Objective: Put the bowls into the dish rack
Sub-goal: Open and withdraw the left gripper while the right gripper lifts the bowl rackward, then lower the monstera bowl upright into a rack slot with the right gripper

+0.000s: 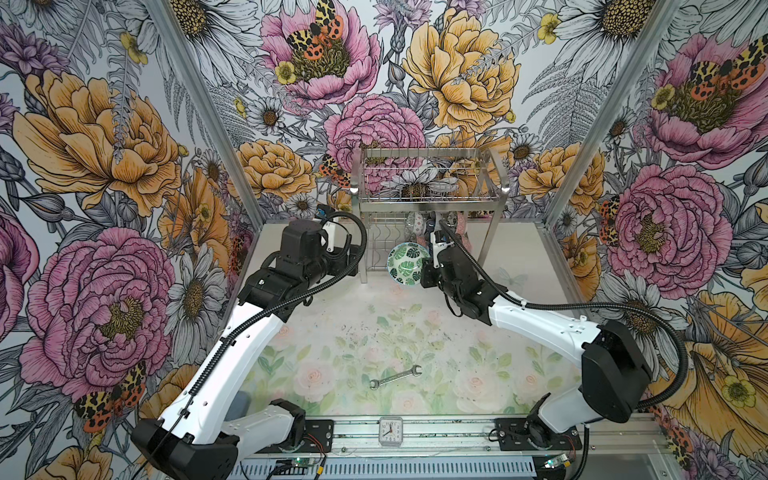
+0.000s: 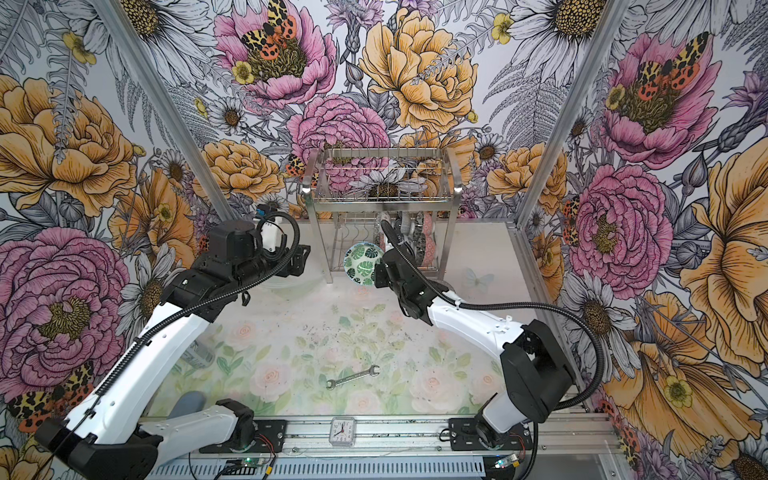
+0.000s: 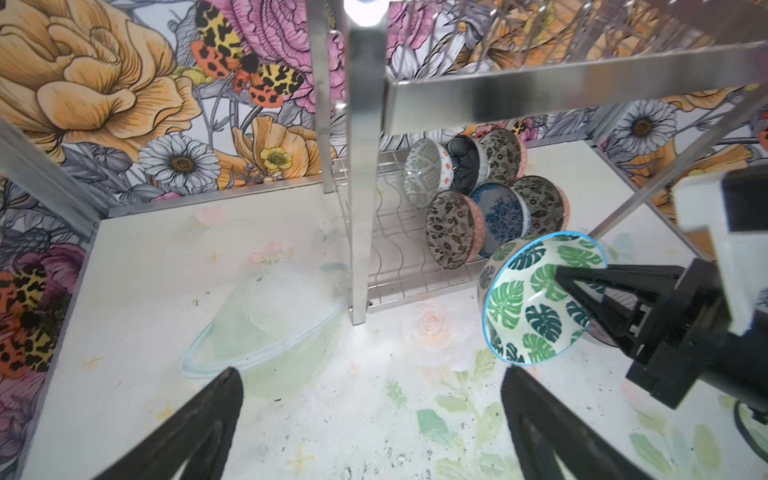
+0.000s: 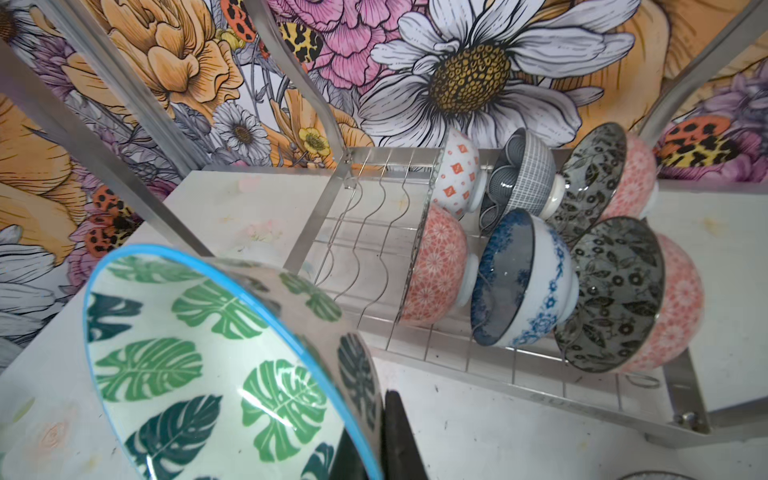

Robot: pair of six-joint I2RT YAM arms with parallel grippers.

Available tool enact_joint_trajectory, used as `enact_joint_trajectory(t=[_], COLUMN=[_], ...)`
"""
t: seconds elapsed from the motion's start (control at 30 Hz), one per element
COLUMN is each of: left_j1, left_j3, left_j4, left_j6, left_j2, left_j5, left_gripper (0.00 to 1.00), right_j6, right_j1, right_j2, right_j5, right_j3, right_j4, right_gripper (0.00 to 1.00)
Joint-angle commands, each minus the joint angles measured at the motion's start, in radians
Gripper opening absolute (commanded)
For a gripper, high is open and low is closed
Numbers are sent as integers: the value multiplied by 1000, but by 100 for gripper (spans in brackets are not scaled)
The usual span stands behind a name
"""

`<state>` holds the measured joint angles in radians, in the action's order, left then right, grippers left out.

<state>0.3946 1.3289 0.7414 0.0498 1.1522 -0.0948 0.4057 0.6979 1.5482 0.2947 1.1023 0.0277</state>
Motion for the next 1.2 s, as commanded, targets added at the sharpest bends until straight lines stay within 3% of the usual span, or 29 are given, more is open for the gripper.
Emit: enact_joint_trajectory(t=[0.0,0.23,0.37,0.63,1.17], left_j1=[-14,-62,-112,-184,-212], left_j3=[-25,-69,-154,-213,-244], left_j4=[35,13,-52,-109,-117], left_j6=[-50,-52,-31,-13,-16], left_j2=[-24,-66,-69,-59,-132], left_j5=[40,2,57,140,105], left_gripper=[99,99,99,98,99], right_j6=[-69,-146,-191,-286,-475], right_j1=[36,52,52,52,20], right_j2=[30,154,223,349,697], right_j5=[232,421,478,562,669], right_j3=[98,212,282,407,751], right_j4=[-54,-74,-77,-89,-130], right_gripper=[0,0,0,0,0])
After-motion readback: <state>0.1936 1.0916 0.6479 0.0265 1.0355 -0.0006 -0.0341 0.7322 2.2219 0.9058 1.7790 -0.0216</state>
